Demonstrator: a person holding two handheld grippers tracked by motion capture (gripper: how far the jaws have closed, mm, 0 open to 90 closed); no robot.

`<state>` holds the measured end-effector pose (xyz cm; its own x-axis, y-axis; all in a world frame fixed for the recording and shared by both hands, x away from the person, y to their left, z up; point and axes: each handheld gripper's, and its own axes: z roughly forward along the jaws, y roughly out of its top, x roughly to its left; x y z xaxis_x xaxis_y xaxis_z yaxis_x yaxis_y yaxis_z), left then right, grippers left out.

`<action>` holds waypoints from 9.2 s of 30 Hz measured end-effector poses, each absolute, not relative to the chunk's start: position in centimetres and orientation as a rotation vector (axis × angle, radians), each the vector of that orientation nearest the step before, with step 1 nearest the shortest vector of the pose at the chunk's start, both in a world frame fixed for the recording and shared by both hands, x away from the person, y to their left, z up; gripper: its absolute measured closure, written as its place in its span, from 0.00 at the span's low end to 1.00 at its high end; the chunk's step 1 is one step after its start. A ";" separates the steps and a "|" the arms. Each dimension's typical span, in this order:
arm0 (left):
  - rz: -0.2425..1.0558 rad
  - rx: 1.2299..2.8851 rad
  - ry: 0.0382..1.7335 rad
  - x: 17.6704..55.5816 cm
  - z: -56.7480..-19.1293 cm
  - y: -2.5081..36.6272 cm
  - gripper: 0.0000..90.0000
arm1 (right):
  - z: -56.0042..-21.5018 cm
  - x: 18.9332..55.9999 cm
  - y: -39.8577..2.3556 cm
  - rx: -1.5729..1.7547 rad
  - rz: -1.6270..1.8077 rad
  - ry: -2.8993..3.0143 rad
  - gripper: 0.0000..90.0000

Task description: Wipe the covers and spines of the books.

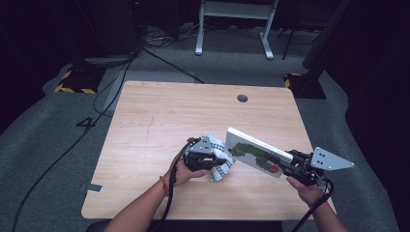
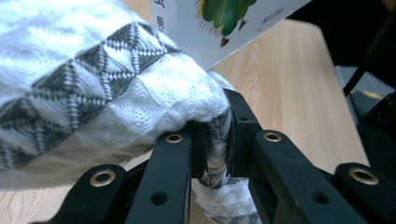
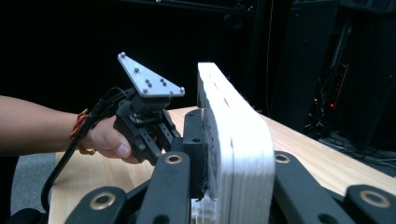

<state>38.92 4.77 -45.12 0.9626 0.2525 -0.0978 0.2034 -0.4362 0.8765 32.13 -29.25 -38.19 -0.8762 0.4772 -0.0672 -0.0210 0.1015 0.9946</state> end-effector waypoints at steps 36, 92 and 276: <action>0.019 2.053 0.389 39.0 -46.2 3.7 0.91 | -38.1 32.2 -30.0 0.513 1.805 1.973 0.87; 0.008 2.063 0.295 36.0 -45.9 -2.3 0.91 | -37.7 31.9 -29.8 0.583 1.809 1.861 0.87; -0.272 2.253 -0.119 38.6 -40.1 4.1 0.90 | -39.2 24.1 -18.3 -0.524 1.016 2.203 0.87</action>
<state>38.60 4.07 -40.06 0.9720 -0.1764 -0.1551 0.0062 -0.6407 0.7678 24.13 -18.27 -39.22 -0.7100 -0.0848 -0.6991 -0.5868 0.6201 0.5207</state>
